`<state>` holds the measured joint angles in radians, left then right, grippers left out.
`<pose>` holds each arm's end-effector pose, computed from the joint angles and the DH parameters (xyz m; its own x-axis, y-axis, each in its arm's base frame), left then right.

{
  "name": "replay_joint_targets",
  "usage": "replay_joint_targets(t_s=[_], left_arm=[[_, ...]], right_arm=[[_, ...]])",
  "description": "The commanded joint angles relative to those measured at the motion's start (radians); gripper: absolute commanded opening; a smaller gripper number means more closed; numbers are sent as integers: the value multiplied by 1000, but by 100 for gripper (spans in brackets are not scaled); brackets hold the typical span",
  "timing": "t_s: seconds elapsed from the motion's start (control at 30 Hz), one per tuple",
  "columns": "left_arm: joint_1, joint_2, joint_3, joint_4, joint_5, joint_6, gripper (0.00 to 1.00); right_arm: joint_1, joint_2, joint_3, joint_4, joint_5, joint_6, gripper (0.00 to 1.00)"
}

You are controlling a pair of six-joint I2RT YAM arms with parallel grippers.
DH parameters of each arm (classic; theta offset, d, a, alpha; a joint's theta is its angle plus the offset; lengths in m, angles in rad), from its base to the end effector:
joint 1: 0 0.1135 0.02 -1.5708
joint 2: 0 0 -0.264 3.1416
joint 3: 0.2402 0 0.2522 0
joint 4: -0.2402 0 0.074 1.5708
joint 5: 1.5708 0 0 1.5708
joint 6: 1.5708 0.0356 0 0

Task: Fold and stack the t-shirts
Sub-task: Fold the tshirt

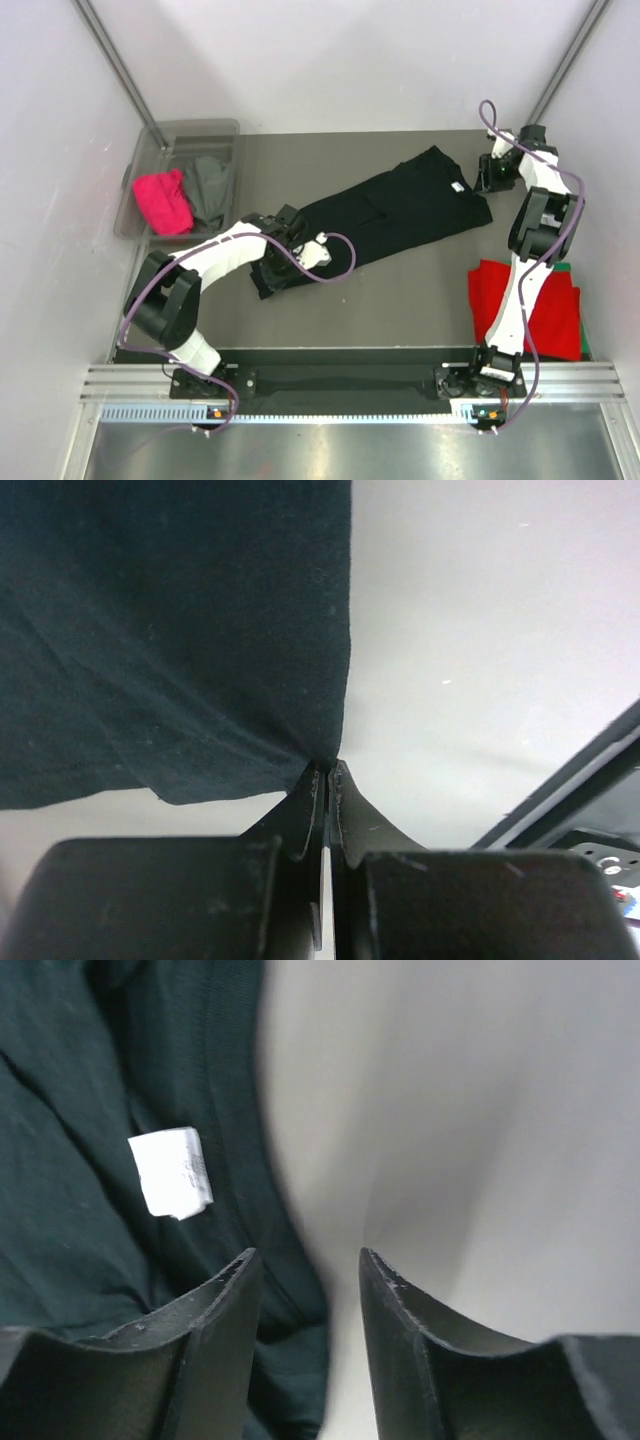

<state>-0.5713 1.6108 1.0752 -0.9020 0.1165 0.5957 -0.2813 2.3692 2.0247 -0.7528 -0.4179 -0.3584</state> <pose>0.2386 -0.1583 0.1955 -0.3815 0.9077 -0.1746 0.9231 0.3840 -0.0209 0.4925 -0.1273 0.1767 -0.8273 -0.0946 -0.5537 -0.2288 0.9570 0.1783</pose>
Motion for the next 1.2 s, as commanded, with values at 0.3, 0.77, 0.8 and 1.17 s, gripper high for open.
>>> replay_joint_targets(t_s=[0.3, 0.77, 0.8, 1.17], left_arm=[[-101, -63, -17, -43, 41, -70, 0], [-279, -49, -21, -57, 63, -93, 0], [-280, -51, -23, -54, 66, -94, 0], [-282, -54, -14, -77, 104, -97, 0]], right_arm=[[102, 195, 247, -157, 103, 7, 11], [269, 229, 373, -26, 375, -33, 0], [274, 226, 368, -17, 401, -34, 0], [274, 220, 391, 128, 484, -25, 0]])
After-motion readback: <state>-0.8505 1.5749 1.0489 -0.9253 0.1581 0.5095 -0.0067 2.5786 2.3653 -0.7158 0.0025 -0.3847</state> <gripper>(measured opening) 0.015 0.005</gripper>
